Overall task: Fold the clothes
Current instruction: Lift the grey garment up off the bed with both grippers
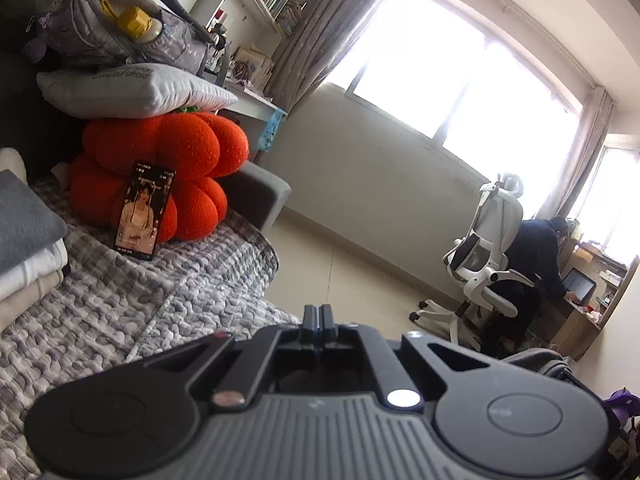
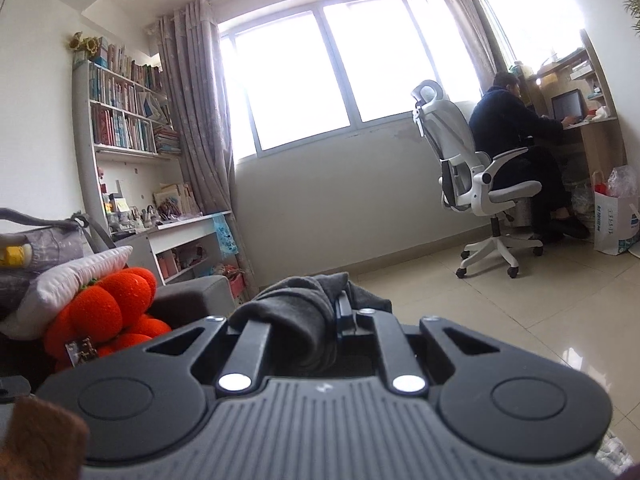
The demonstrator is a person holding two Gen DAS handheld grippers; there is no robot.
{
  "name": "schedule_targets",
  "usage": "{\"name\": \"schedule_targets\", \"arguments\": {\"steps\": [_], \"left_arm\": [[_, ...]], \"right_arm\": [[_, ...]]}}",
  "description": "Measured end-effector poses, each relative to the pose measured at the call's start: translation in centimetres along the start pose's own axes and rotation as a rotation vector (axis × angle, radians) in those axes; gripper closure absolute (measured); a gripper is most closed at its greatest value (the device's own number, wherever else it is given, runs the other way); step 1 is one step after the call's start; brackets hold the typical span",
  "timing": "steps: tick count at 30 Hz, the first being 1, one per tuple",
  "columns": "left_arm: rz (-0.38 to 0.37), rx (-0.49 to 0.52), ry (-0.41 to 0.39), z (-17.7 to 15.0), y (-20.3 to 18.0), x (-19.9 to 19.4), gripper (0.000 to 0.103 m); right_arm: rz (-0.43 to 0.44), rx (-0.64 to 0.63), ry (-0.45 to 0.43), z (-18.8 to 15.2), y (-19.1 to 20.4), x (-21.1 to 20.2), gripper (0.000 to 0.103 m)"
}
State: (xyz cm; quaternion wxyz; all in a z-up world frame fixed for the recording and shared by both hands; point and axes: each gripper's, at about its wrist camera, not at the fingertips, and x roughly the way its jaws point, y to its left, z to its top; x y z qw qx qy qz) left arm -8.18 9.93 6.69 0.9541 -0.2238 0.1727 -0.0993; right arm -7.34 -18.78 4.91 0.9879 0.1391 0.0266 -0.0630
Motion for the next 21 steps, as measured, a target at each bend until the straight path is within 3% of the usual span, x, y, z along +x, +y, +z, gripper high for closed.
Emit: {"name": "schedule_targets", "arguments": {"steps": [5,13,21], "left_arm": [[-0.028,-0.040,-0.034,1.2,0.2,-2.2,0.103],[-0.069,-0.123,-0.083,3.3,1.1,-5.8,0.103],[-0.109,-0.127,-0.131,4.7,1.2,-8.2,0.103]], "right_arm": [[0.072,-0.033,-0.053,1.7,1.1,-2.6,0.091],[0.224,-0.014,-0.029,3.8,1.6,-5.6,0.091],[0.290,-0.001,-0.029,5.8,1.6,-7.7,0.091]]}}
